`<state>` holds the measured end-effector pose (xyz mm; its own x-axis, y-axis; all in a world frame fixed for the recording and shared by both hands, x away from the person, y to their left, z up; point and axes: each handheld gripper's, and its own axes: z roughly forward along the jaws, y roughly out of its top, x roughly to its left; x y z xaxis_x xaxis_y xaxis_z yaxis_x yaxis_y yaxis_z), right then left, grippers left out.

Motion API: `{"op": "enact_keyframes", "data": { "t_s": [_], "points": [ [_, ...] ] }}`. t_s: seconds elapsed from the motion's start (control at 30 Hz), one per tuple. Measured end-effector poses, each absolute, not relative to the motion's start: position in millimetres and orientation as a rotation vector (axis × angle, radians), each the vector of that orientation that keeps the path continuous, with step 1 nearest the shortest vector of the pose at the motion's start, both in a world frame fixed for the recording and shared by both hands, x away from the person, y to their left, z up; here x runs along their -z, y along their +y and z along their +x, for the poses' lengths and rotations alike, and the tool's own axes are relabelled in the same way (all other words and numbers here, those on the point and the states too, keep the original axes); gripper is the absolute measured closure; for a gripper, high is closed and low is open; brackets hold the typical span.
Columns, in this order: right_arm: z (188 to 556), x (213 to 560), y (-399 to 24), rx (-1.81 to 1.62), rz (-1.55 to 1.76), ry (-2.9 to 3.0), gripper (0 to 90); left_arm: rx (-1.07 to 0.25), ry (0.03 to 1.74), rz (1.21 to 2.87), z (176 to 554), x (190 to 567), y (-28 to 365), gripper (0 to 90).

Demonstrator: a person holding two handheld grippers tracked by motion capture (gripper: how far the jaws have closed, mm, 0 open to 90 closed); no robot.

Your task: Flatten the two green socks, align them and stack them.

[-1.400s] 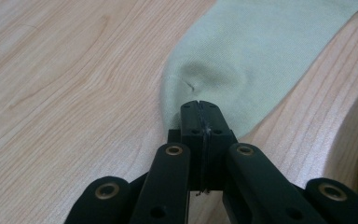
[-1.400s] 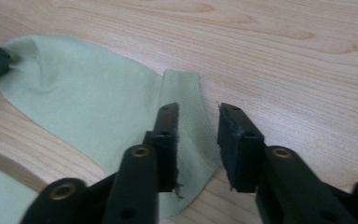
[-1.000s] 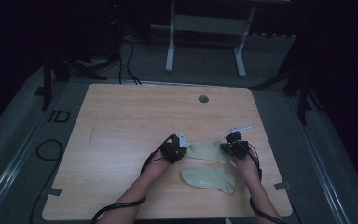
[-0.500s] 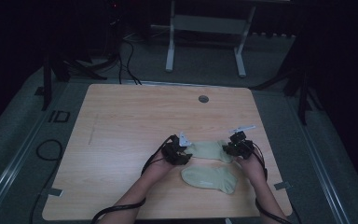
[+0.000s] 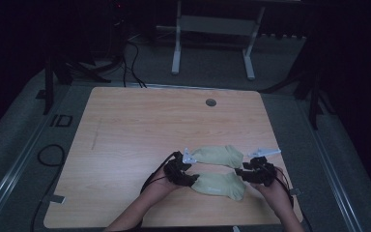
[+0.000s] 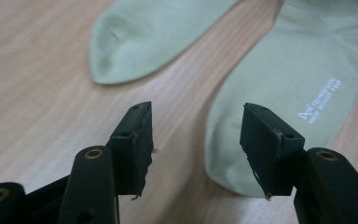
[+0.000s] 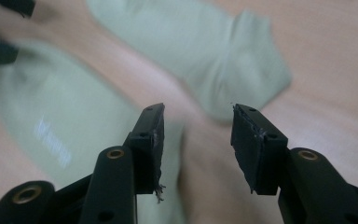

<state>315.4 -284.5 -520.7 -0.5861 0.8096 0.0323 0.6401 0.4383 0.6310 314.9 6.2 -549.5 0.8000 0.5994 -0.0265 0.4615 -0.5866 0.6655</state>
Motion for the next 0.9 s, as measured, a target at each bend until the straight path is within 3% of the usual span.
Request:
{"op": "enact_keyframes", "data": {
  "t_s": [0.2,0.43,0.6,0.9],
  "points": [
    [293,539,-286,-0.844,1.249,2.466,57.9,-0.23,0.789,2.318,311,555,5,48.3],
    [287,548,-285,-0.771,1.223,2.484,67.2,-0.205,0.81,2.308,311,558,9,71.6],
    [285,548,-282,-0.766,1.21,2.497,82.7,-0.194,0.819,2.303,309,559,6,86.9],
    [288,523,-284,-0.843,1.206,2.418,85.6,-0.203,0.814,2.27,307,539,10,88.3]
  ]
}}
